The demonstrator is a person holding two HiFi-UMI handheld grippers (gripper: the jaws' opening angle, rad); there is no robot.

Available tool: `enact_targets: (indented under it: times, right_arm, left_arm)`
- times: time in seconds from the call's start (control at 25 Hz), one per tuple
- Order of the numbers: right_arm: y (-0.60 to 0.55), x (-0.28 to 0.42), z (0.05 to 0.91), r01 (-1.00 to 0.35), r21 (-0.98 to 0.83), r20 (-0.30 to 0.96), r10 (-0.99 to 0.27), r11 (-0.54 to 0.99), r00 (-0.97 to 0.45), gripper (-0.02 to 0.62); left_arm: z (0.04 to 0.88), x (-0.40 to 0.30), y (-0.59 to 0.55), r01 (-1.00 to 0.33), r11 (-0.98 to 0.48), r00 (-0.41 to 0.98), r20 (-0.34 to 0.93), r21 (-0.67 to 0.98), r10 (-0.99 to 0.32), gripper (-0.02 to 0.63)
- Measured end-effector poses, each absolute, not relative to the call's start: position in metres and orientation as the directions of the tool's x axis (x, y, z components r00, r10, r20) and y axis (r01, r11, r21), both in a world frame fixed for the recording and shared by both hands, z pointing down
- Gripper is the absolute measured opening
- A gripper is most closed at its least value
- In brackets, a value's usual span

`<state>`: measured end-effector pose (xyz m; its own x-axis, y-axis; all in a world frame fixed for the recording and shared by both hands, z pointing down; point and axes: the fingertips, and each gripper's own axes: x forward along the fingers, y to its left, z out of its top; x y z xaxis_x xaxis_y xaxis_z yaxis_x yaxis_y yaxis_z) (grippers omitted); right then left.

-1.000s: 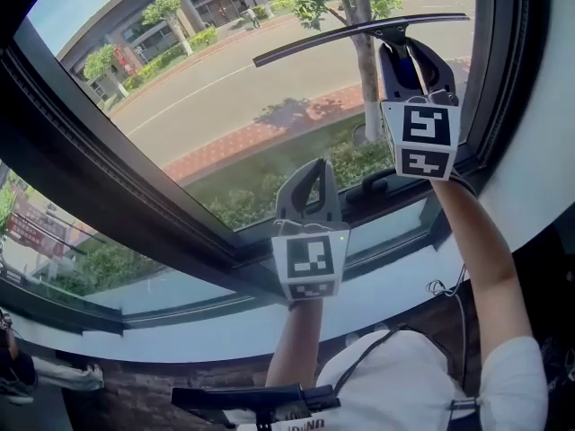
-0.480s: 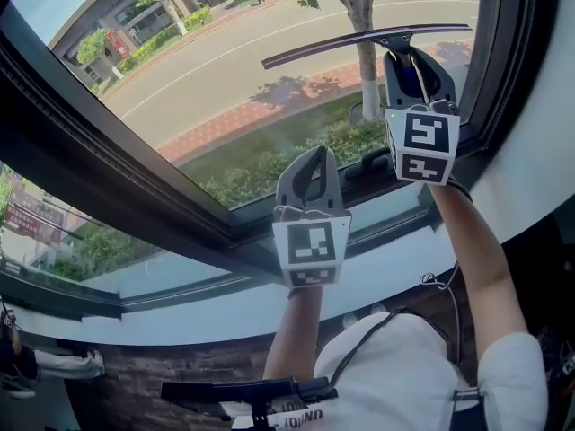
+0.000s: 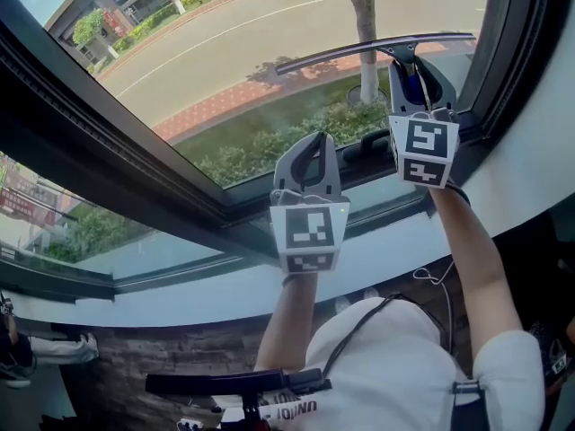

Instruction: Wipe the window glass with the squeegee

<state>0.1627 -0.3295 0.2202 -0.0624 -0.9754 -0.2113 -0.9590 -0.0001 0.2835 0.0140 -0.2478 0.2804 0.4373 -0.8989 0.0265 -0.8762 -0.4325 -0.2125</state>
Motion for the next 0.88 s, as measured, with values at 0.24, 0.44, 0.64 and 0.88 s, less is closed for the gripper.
enact_targets:
  times: [0.24, 0.44, 0.64, 0.88]
  right_arm:
    - [-0.326, 0.164, 0.257, -0.963, 0.271, -0.145, -0.988, 0.020, -0.061, 0.150]
    - [-0.327, 0.165, 0.285, -0.960, 0.277, -0.089, -0.994, 0.041, -0.068, 0.150]
    - [-0.328, 0.164, 0.316, -0.960, 0.274, -0.034, -0.997, 0.057, -0.069, 0.150]
    - [-0.329, 0.166, 0.350, -0.957, 0.277, 0.048, -0.996, 0.084, -0.073, 0.150]
  left_arm:
    - [0.290, 0.011, -0.245, -0.877, -0.433, 0.433, 0.047, -0.209, -0.900, 0.003]
    - [0.300, 0.009, -0.245, -0.884, -0.428, 0.423, 0.069, -0.190, -0.904, 0.003]
    - [0.307, 0.007, -0.247, -0.881, -0.433, 0.425, 0.081, -0.189, -0.901, 0.003]
    - [0.312, 0.007, -0.247, -0.884, -0.430, 0.419, 0.097, -0.185, -0.903, 0.003]
